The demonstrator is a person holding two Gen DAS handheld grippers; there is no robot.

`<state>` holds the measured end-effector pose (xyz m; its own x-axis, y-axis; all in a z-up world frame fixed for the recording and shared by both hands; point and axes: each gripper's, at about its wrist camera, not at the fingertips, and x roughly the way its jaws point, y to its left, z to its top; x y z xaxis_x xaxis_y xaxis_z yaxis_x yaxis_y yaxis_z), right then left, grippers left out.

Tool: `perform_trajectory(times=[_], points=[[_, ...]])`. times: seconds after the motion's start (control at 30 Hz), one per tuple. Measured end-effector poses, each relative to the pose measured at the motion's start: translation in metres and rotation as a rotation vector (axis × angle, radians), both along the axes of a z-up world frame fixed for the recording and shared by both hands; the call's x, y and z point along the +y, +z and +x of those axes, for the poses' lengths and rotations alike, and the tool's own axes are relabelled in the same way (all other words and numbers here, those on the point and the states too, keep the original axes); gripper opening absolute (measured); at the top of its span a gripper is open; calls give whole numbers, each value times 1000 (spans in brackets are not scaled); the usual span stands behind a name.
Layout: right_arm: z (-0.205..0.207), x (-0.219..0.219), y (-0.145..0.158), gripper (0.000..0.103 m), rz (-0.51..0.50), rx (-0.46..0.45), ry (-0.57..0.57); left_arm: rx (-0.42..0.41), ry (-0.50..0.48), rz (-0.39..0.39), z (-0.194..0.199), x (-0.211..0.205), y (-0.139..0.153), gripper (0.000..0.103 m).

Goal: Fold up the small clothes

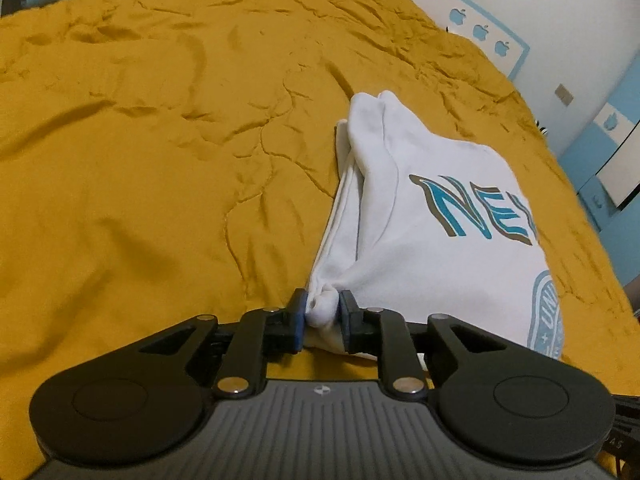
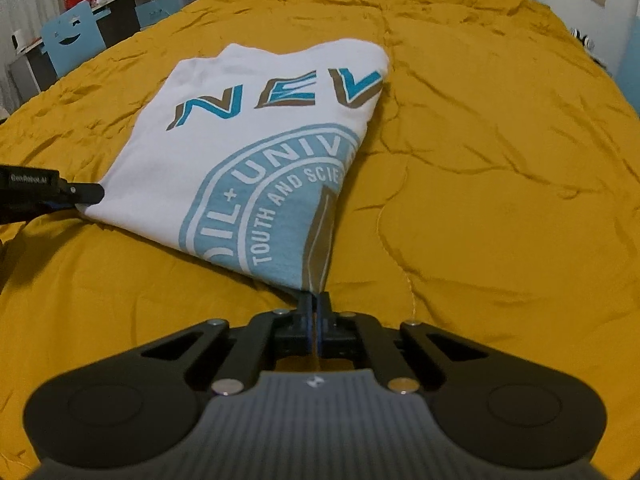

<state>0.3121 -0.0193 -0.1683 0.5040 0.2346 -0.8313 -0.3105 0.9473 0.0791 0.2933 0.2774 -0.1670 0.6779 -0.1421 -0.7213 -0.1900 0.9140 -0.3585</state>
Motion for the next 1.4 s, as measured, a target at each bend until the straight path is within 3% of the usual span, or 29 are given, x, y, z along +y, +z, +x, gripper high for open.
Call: perform_trajectory(times=[0.4, 0.53, 0.7, 0.97, 1.27, 1.4], points=[[-8, -28, 15, 0, 81, 20, -14, 51, 50, 137, -25, -11, 34, 26], [-7, -35, 36, 0, 103, -24, -30, -25, 68, 133, -31, -15, 62, 26], [9, -27, 54, 6, 123, -92, -17, -115, -27, 116, -4, -35, 83, 26], [43, 1, 47, 6, 155, -122, 26, -58, -56, 96, 49, -52, 48, 22], [65, -1, 2, 7, 176, -37, 4, 6, -42, 74, 49, -32, 12, 27], [72, -6, 0, 22, 189, -15, -9, -1, -38, 46, 47, -28, 18, 27]])
